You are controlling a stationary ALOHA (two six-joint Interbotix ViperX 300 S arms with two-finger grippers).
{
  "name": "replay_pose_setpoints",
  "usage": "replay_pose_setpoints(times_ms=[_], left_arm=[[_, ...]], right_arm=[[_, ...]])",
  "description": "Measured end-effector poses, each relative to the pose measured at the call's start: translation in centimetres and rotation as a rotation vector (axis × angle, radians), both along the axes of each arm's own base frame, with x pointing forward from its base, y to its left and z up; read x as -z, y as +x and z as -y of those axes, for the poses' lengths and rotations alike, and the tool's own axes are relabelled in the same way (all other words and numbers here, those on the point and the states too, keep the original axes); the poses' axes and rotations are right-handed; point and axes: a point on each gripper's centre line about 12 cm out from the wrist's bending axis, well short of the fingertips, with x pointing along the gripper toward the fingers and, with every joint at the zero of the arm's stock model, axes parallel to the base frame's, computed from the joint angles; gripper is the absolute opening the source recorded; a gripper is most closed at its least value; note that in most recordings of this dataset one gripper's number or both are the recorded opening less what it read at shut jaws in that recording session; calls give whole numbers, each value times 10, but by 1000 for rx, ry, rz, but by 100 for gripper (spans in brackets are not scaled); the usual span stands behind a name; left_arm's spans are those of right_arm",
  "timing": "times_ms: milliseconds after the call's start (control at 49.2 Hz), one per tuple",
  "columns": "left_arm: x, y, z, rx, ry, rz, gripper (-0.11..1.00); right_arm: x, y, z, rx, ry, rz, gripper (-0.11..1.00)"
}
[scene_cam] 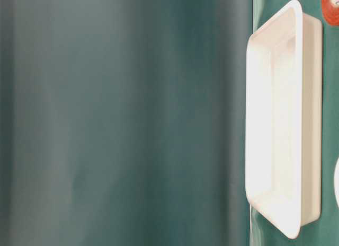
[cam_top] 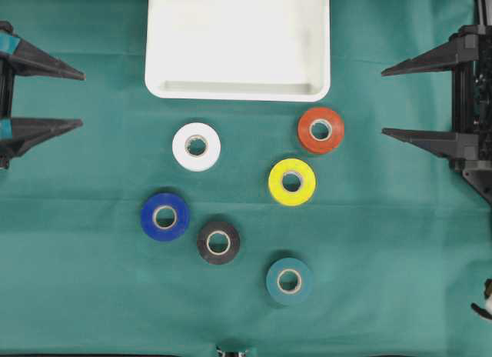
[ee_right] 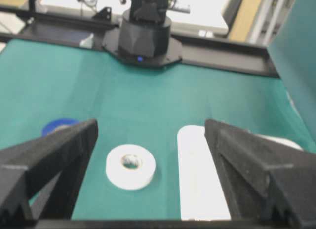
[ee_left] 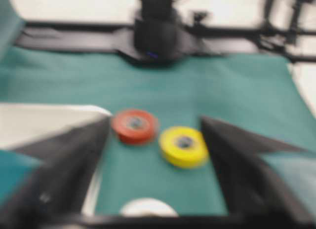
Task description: Pick up the tape from a random location and place it into the white case.
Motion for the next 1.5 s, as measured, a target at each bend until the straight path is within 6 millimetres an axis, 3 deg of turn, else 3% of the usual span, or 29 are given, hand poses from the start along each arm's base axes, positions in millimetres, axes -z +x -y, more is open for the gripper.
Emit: replay_pose_setpoints(times_ms=[61,752,1220,1504], left_arm=[[0,0,0,0,1,3,99],[1,0,2,8,0,-12,99],[4,-4,37,181,3,-32,99],[3,-5,43,214,4,-37,99]], right_arm=[[0,0,0,0,0,-2,91],[2,0,0,0,0,-18,91],[3,1,0,0,0,-25,91],[5,2,0,0,0,-32,91]])
